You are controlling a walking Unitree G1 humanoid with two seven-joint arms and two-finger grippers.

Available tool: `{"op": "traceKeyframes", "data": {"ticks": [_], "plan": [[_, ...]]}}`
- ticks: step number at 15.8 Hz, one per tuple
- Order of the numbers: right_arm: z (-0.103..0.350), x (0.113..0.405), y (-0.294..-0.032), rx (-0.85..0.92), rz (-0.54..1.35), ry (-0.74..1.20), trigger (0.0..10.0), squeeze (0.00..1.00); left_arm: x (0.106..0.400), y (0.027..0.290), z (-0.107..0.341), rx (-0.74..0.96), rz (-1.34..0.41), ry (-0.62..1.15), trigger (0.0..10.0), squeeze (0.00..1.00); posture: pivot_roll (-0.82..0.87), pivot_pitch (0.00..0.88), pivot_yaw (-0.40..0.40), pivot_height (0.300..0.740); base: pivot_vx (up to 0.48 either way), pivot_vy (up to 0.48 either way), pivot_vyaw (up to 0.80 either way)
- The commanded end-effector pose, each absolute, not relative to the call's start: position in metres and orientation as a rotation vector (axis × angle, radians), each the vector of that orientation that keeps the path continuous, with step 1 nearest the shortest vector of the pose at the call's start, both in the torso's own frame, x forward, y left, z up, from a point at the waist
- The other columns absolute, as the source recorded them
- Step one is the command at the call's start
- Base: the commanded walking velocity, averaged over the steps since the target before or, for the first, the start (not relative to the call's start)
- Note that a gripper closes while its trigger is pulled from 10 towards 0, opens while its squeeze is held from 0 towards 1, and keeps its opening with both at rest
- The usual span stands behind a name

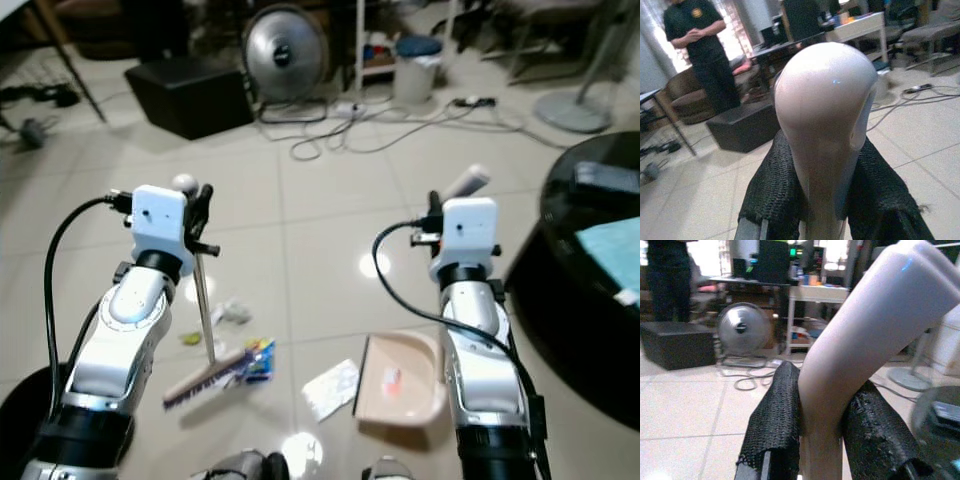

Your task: Sweep floor

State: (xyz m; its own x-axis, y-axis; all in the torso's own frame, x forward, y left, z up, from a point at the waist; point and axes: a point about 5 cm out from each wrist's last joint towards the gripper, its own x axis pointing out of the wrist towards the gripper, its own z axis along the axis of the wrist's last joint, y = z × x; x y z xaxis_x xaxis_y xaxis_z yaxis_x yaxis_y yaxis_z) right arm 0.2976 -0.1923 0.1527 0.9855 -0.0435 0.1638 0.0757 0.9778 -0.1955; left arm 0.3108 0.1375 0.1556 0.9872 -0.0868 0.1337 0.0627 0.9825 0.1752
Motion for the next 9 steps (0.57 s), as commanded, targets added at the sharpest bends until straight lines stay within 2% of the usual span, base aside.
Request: {"op": "traceKeyframes", "data": {"ticks": [1, 4, 7, 9], "plan": [[0.157, 0.302, -0.192, -0.228, -0.030, -0.191, 10.0, 0.00, 0.315, 0.143, 0.164, 0.143, -0.032, -0.185, 10.0, 0.00, 0.01, 0.173, 0.131, 0.740, 0.000, 0.000, 0.00], [0.151, 0.307, -0.198, -0.257, -0.002, -0.211, 10.0, 0.00, 0.316, 0.149, 0.158, 0.065, 0.042, -0.182, 10.0, 0.00, 0.04, 0.233, 0.130, 0.740, 0.000, 0.000, 0.00], [0.158, 0.313, -0.211, -0.314, -0.044, -0.288, 10.0, 0.00, 0.318, 0.155, 0.168, 0.023, 0.052, -0.288, 10.0, 0.00, 0.10, 0.306, 0.155, 0.740, 0.000, 0.000, 0.00], [0.161, 0.317, -0.211, -0.335, -0.041, -0.329, 10.0, 0.00, 0.322, 0.160, 0.170, 0.012, 0.063, -0.310, 10.0, 0.00, 0.11, 0.326, 0.173, 0.740, 0.000, 0.000, 0.00]]}}
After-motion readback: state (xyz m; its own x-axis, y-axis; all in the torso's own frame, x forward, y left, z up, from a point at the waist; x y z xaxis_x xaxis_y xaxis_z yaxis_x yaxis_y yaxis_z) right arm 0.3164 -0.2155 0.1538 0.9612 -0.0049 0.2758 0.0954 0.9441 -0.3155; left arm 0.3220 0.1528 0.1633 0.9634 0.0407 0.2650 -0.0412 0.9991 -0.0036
